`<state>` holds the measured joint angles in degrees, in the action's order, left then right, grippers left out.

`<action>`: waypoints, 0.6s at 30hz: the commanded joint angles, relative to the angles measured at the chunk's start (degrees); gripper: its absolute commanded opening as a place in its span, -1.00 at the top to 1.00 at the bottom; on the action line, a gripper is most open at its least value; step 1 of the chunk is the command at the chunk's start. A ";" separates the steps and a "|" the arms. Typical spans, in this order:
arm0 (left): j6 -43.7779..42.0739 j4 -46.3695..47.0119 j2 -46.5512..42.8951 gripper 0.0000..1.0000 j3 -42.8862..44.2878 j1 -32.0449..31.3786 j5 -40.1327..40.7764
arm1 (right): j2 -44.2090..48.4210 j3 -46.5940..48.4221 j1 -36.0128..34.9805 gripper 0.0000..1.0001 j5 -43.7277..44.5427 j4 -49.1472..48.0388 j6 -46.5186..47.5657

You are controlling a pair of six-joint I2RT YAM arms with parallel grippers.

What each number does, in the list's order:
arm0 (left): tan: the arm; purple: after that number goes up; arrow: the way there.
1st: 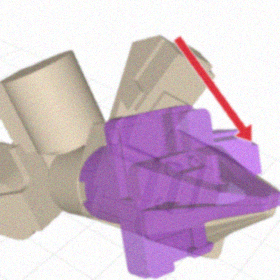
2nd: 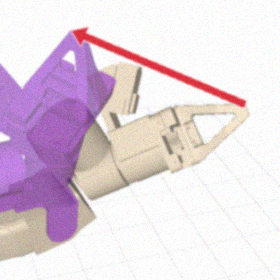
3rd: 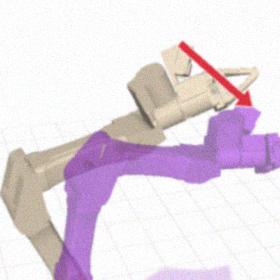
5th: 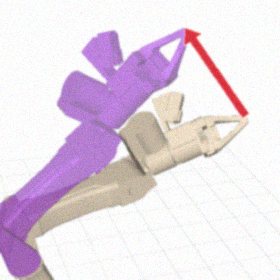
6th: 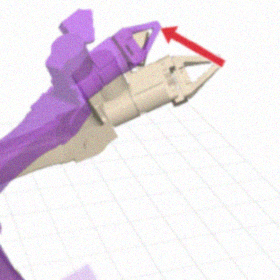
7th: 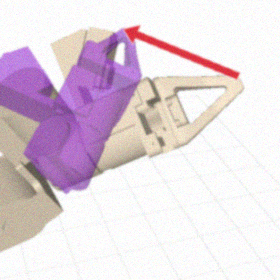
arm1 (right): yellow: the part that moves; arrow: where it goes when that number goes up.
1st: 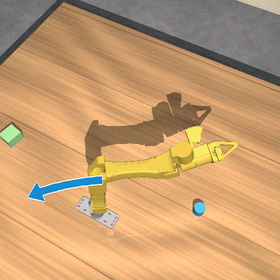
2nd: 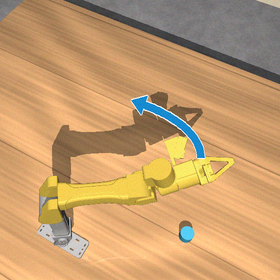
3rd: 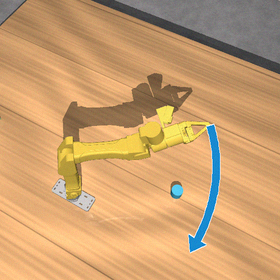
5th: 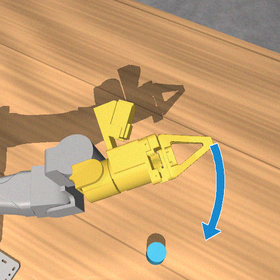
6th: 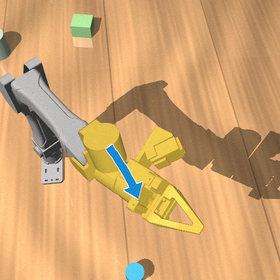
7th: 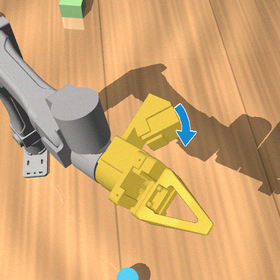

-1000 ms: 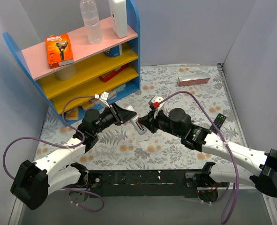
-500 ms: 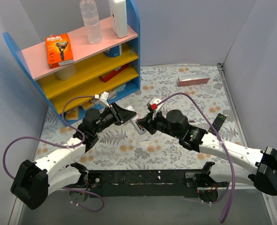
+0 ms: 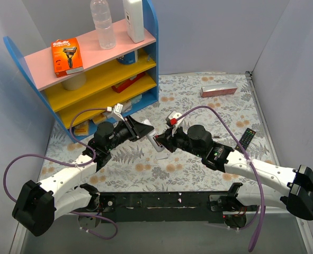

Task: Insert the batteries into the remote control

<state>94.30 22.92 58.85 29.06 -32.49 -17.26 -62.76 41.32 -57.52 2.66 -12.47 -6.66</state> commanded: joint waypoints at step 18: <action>-2.80 -4.18 -0.58 1.00 4.51 -0.29 -1.73 | 1.24 -0.45 -0.31 0.26 2.36 -0.89 -0.20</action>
<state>93.25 20.38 59.29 30.20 -32.49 -17.87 -62.85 40.99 -57.87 3.36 -12.47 -7.05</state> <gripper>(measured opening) 0.260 0.354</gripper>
